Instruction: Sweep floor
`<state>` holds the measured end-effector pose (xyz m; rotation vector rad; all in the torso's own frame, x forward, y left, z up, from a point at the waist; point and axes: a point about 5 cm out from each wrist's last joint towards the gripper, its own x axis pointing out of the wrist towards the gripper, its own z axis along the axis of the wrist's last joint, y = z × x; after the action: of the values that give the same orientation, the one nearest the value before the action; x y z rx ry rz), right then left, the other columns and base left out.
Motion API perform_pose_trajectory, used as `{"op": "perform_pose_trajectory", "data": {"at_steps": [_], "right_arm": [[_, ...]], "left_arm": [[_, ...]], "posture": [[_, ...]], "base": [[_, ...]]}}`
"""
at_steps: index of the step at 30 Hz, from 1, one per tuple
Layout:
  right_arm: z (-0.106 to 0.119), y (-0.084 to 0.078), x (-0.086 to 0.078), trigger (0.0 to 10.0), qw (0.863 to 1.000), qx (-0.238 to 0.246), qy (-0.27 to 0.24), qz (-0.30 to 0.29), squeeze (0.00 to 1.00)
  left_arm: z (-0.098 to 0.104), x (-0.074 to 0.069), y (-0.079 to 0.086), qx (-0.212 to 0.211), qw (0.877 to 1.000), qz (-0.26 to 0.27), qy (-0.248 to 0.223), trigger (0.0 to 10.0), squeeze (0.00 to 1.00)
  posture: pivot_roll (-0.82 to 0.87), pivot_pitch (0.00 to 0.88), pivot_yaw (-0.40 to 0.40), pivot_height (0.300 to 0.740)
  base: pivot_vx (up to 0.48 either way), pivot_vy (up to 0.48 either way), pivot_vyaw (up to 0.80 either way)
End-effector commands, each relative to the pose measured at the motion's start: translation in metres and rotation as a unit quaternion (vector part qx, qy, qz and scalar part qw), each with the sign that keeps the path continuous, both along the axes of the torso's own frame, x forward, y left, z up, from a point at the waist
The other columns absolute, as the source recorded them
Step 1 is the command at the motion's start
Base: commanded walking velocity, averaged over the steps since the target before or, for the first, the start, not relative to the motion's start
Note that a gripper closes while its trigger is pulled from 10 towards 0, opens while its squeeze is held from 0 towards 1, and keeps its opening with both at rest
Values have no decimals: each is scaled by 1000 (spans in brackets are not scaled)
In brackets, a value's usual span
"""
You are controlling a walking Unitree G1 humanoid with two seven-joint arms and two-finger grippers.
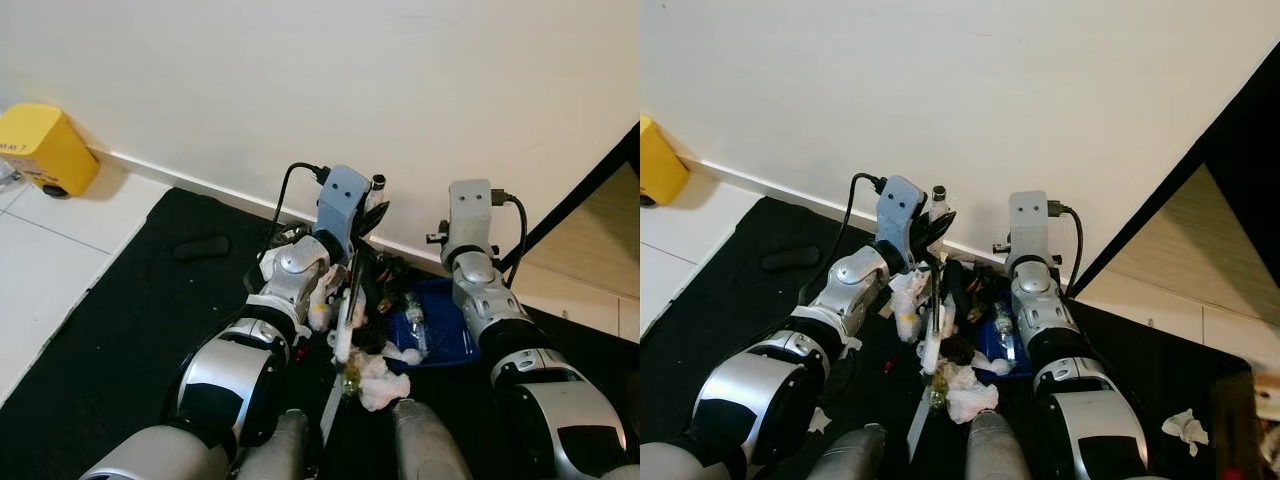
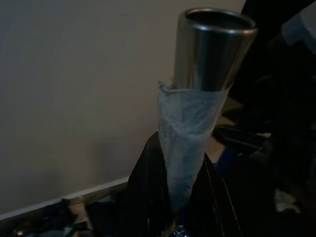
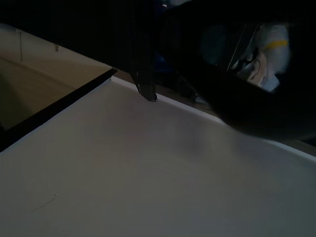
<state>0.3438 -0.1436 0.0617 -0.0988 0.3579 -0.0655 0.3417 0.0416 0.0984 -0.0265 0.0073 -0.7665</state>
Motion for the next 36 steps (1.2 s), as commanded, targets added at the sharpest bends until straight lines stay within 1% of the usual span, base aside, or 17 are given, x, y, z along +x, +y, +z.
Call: {"op": "perform_pose_trajectory", "data": {"at_steps": [1,5,9,11,15,18,19,21,22,23,24,25,26,30,33,35,36], "right_arm": [[-22,51,-18,10000,972,218,63,52,0],[-18,56,-16,10000,956,283,66,48,0],[-19,56,-17,10000,956,281,69,49,0],[-24,53,-19,10000,958,271,76,48,0],[-26,50,-20,10000,960,266,77,46,0],[-29,37,-22,10000,966,241,78,43,0],[-29,37,-22,10000,966,241,78,43,0],[-31,27,-23,10000,969,229,81,36,0],[-31,27,-23,10000,969,229,81,36,0],[-31,20,-23,10000,971,223,81,32,0],[-31,20,-23,10000,971,223,81,32,0],[-31,9,-23,10000,973,217,77,23,0],[-31,9,-23,10000,973,217,77,23,0],[-28,-6,-20,10000,977,200,67,17,0],[-25,-13,-18,10000,983,171,56,29,0],[-23,-19,-18,10000,988,141,51,39,0],[-23,-19,-18,10000,988,141,51,39,0]], "left_arm": [[9,-7,-33,-72,997,-39,17,10000,0],[23,-1,-32,-104,994,-38,6,10000,0],[37,6,-32,-135,990,-34,-5,10000,0],[54,12,-31,-148,988,-38,-31,10000,0],[62,15,-28,-151,987,-40,-47,10000,0],[71,19,-10,-124,987,-57,-84,10000,0],[71,19,-10,-124,987,-57,-84,10000,0],[70,21,6,-88,989,-68,-96,10000,0],[70,21,6,-88,989,-68,-96,10000,0],[68,22,19,-67,990,-68,-100,10000,0],[68,22,19,-67,990,-68,-100,10000,0],[67,26,46,-46,993,-47,-100,10000,0],[67,26,46,-46,993,-47,-100,10000,0],[73,35,88,-35,994,13,-98,10000,0],[77,38,103,-34,994,39,-99,10000,0],[78,38,114,-16,993,54,-103,10000,0],[78,38,114,-16,993,54,-103,10000,0]], "posture": [[-75,136,27,740],[-63,135,24,740],[-53,129,21,740],[-45,123,22,740],[-41,121,27,740],[-34,120,36,740],[-34,120,36,740],[-16,119,45,740],[-16,119,45,740],[-13,119,49,740],[-13,119,49,740],[-8,120,54,740],[-8,120,54,740],[1,119,57,740],[4,117,54,740],[1,116,53,740],[1,116,53,740]], "base": [[0,0,0],[0,0,0],[0,0,0],[0,0,0],[0,0,0],[0,0,0],[0,0,0],[0,0,0],[0,0,0],[0,0,0],[0,0,0],[0,0,0],[0,0,0],[0,0,0],[0,0,0],[0,0,0],[0,0,0]]}}
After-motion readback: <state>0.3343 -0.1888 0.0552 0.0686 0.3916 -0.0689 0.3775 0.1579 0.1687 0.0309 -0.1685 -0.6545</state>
